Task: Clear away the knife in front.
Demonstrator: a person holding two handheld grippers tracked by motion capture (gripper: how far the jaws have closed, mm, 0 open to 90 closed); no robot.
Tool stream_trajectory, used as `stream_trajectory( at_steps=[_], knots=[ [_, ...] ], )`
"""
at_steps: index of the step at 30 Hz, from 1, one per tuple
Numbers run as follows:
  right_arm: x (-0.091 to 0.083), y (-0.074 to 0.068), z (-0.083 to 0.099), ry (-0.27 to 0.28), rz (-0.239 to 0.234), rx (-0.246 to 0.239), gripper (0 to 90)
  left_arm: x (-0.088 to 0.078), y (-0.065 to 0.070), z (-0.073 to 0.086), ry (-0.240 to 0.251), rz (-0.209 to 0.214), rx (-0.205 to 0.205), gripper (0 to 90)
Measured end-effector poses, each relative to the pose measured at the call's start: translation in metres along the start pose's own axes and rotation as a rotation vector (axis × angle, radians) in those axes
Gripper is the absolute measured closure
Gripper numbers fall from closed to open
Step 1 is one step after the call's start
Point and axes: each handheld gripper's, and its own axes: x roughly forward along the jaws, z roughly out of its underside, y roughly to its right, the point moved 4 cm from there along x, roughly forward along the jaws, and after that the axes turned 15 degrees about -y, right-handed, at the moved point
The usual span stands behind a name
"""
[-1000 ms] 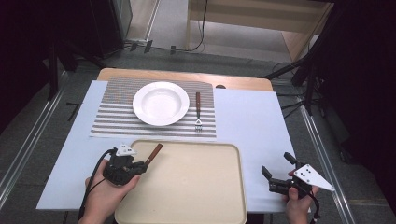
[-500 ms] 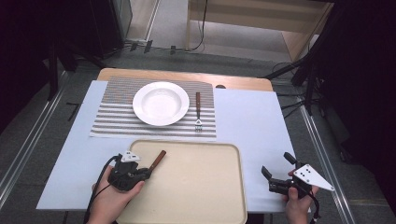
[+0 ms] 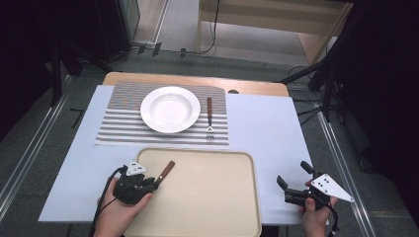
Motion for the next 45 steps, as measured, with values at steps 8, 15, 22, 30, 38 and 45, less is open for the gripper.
stream_trajectory(
  at_steps=[8,15,22,30,38,45],
  knots=[
    [0.0,0.0,0.0,0.0,0.004,-0.007,0.0,0.004,0.013,-0.011,0.04,0.044,0.106,89.7],
    [0.0,0.0,0.0,-0.001,0.003,-0.007,0.0,0.014,0.015,-0.011,0.0,-0.02,0.139,90.0],
    [0.0,0.0,0.0,-0.001,0.002,-0.005,0.0,0.01,0.001,-0.005,0.0,-0.021,0.108,90.0],
    [0.0,-0.001,0.0,-0.004,0.005,-0.006,0.0,0.006,-0.009,0.003,0.0,-0.021,0.095,90.0],
    [0.0,-0.001,0.0,-0.005,0.009,-0.005,0.0,0.003,-0.017,0.007,0.003,-0.023,0.08,90.0],
    [0.0,-0.001,0.0,-0.003,0.011,-0.008,0.0,-0.002,-0.025,0.012,0.003,-0.028,0.07,90.0]
  ],
)
